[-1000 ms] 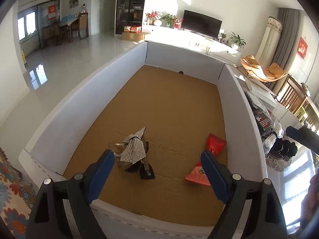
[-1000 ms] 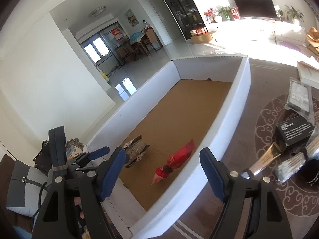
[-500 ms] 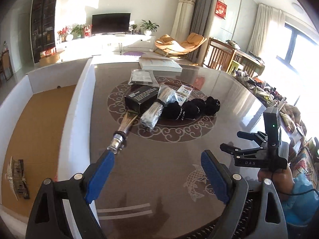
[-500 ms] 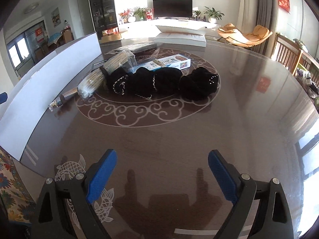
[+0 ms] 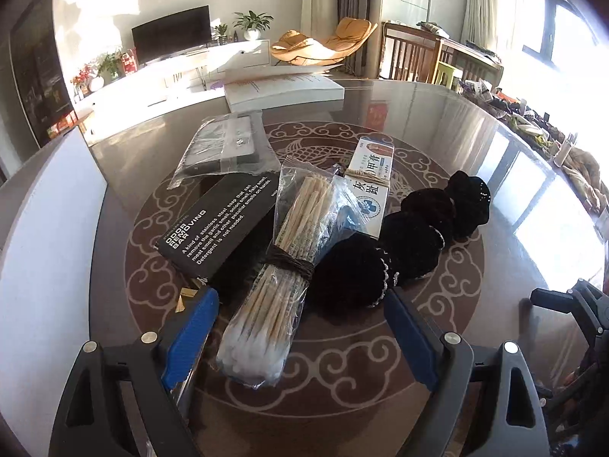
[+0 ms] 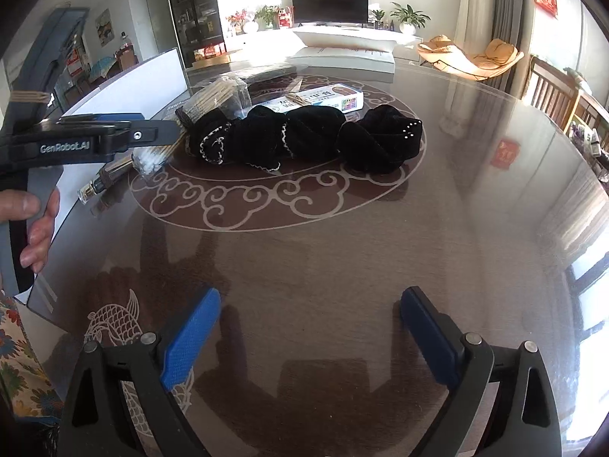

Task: Organize objects
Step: 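Move both tools back over the table toward the cotton swab bundle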

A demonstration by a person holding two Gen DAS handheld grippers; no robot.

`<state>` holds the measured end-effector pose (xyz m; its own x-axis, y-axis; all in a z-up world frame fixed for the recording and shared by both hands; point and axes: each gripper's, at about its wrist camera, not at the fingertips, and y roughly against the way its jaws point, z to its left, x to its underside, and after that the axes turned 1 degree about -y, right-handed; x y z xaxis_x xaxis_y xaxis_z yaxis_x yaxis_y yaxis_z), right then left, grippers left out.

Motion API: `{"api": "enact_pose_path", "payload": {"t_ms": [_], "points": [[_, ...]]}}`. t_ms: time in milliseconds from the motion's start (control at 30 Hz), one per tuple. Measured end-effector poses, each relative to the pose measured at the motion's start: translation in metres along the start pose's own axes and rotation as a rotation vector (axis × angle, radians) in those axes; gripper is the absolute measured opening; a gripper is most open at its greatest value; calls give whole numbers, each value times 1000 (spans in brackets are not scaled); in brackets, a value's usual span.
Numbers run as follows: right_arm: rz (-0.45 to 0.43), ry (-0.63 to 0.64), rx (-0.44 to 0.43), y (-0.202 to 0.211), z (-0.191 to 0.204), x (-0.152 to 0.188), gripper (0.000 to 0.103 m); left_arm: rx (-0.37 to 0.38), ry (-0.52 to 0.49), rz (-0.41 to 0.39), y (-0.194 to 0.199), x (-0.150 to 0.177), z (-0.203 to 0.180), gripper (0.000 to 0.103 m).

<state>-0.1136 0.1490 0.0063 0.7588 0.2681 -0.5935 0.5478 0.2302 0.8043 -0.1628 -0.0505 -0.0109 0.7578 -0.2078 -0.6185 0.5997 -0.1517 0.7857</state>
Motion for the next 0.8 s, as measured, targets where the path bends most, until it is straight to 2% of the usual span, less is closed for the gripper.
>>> {"api": "enact_pose_path", "payload": {"t_ms": [67,100,133,267,400,467,500,533,667,800], "points": [[3,5,5,-1,1,0,98,18,-20,0,-9,2,-3,81],[2,2,0,0,1,0,98,10,-24,-4,-9,4,-5,58],[-1,-5,-7,0,1,0,98,-6,-20,13,-10,7,-7,28],[-6,-15,-18,-1,3,-1,98,8,70,32,15,41,-16,28],[0,-3,-5,-3,7,-1,99,-30,162,56,42,85,-29,32],[4,4,-3,-4,7,-1,100,-41,156,35,49,94,-32,53],[6,7,-2,-5,8,-1,100,-50,144,41,47,95,-33,76],[9,10,0,-5,9,-1,101,-58,132,42,45,95,-32,83],[16,20,10,-7,11,-1,103,-87,116,30,35,87,-24,83],[9,0,2,-6,6,-1,103,-82,108,34,33,84,-23,87]]}}
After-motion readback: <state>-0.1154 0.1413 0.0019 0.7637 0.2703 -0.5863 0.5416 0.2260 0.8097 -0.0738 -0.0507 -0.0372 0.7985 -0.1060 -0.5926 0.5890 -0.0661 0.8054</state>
